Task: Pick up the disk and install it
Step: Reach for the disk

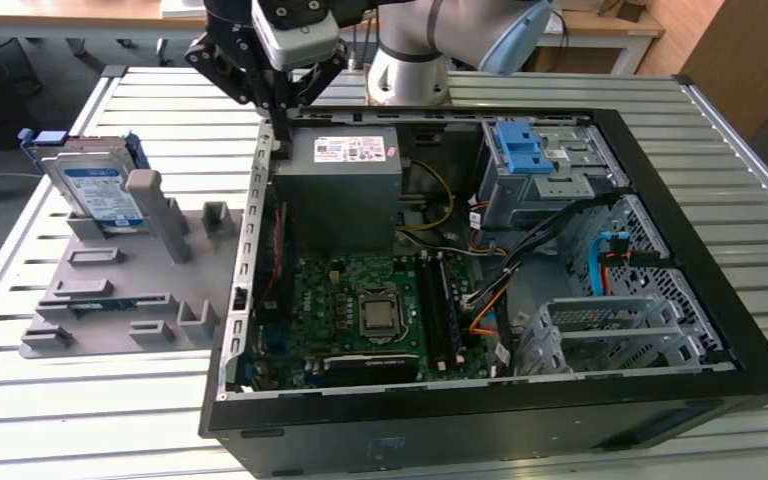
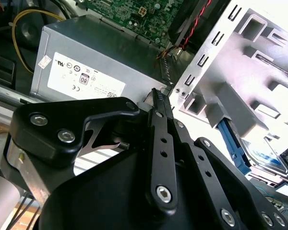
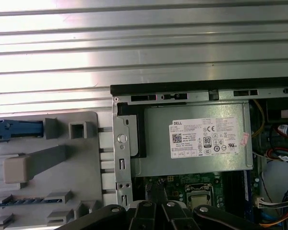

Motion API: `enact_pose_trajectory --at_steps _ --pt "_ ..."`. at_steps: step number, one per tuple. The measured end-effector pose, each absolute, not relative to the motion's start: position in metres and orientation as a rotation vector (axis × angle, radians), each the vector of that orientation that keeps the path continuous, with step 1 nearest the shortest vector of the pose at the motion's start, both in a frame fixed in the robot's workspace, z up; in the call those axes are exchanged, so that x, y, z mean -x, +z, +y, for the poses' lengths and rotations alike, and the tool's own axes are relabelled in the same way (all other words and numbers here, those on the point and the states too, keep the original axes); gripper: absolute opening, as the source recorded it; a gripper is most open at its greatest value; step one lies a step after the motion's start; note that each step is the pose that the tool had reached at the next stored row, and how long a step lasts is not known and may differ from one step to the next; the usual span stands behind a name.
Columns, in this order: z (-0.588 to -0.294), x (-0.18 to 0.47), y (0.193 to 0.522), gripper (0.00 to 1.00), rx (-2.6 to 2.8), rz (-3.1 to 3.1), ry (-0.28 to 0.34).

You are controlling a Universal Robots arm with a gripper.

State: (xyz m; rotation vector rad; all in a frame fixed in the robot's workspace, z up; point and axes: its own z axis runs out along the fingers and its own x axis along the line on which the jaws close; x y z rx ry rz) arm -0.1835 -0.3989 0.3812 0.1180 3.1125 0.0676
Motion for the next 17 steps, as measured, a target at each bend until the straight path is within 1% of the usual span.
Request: enact_pose_trajectory --at_steps 17 --pt "-0.3989 0.1874 0.3798 0.11 -0.118 3.112 0.068"
